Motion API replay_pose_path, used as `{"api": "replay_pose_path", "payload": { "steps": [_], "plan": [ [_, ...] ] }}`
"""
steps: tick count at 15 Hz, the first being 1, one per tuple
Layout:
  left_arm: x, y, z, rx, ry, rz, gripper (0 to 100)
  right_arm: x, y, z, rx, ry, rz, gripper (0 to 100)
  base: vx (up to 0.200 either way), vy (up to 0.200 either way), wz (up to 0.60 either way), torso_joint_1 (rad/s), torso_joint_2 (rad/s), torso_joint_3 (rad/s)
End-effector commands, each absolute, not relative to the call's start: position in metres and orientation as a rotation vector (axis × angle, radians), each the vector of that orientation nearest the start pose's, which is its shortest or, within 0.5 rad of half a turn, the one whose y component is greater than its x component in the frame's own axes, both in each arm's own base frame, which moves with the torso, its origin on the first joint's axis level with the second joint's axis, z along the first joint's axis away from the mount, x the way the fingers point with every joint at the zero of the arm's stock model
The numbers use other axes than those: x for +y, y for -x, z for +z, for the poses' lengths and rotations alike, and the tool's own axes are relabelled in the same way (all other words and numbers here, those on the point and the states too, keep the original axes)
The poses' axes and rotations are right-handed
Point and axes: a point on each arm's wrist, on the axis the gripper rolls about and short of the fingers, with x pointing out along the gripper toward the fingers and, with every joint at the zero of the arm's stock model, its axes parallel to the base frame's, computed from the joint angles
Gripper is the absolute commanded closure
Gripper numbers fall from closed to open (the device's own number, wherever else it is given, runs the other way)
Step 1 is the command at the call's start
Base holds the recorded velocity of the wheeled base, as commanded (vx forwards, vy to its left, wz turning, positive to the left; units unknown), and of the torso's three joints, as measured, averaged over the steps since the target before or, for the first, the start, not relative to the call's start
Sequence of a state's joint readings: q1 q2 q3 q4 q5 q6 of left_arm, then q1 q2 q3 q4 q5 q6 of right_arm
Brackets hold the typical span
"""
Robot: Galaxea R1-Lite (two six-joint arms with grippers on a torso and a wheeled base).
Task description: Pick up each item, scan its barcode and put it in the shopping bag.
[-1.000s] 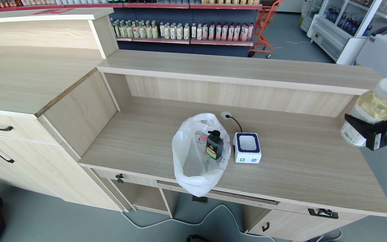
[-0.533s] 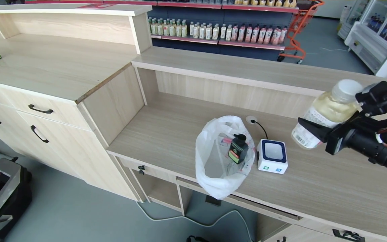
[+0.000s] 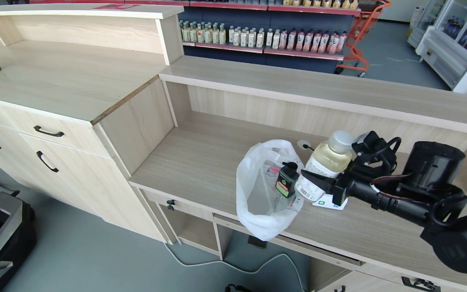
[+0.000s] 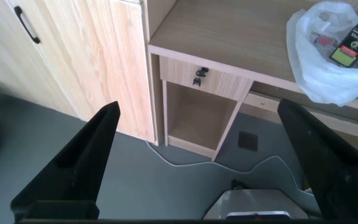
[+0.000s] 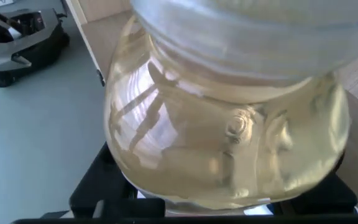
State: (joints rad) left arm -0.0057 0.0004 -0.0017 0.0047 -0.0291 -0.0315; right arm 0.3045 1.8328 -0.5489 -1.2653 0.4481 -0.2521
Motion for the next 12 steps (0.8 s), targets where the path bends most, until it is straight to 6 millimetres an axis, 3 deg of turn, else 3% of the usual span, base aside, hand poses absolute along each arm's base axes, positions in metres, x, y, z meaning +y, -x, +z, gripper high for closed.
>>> {"api": "replay_pose_path", "payload": {
  "steps": [1,12],
  "plan": [
    [-0.001,0.023,0.075,0.004,0.032,-0.035,0,0.111,-0.296,0.101,0.023,0.236,0.794,100,0.000,0.000,0.00,0.000,0.00,0.000],
    [-0.001,0.023,0.075,0.004,0.032,-0.035,0,0.118,-0.315,0.045,0.011,0.302,0.800,100,0.000,0.000,0.00,0.000,0.00,0.000]
  ]
}}
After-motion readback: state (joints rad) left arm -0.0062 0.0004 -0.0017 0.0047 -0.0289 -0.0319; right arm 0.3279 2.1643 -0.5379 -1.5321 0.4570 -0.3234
